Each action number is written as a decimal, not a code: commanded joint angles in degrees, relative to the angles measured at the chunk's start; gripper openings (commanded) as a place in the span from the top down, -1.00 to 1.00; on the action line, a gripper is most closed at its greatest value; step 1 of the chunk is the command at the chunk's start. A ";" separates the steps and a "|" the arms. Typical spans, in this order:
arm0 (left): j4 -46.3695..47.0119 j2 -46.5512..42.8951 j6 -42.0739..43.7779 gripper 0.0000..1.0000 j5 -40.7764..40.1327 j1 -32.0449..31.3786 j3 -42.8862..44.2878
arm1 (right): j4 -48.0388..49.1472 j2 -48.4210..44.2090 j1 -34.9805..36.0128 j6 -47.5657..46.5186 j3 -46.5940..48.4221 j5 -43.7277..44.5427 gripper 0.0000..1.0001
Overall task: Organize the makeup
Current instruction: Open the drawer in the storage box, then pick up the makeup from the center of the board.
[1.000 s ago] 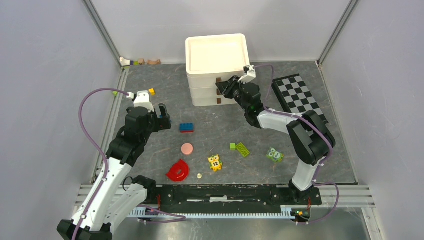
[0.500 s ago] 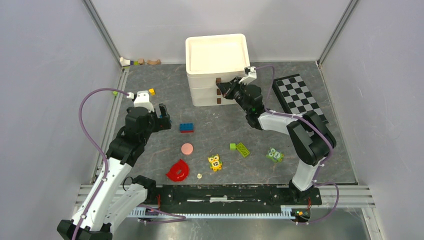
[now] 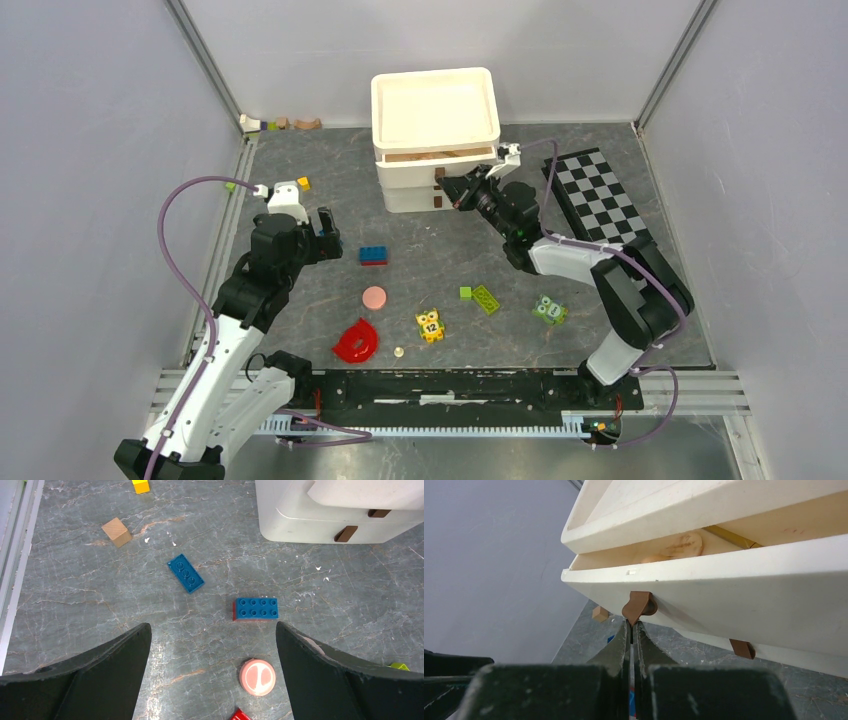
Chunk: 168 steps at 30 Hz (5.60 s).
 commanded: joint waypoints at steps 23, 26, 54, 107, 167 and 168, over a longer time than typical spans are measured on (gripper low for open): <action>0.86 -0.10 2.49 -1.00 -0.46 0.37 0.68 | 3.91 -15.09 7.00 -2.15 -14.96 0.87 1.00; 0.88 -0.20 2.44 -1.00 -0.50 0.35 0.71 | 3.16 -16.25 7.64 -2.55 -15.85 1.22 1.00; -0.22 0.59 1.00 -1.00 -0.42 0.38 0.81 | -11.97 -28.00 9.71 -12.18 -21.20 7.07 0.06; 3.18 29.18 -33.42 -1.00 -5.20 -23.56 -10.60 | -52.58 -61.13 9.68 -16.89 -38.23 17.63 -0.96; -21.40 34.78 -4.68 -0.09 -10.74 -23.49 46.78 | -62.30 -67.58 9.68 -15.14 -37.19 23.84 -0.96; -20.87 36.30 -3.75 -0.09 -10.22 -23.49 48.07 | -62.42 -67.77 9.68 -15.04 -37.28 23.97 -0.96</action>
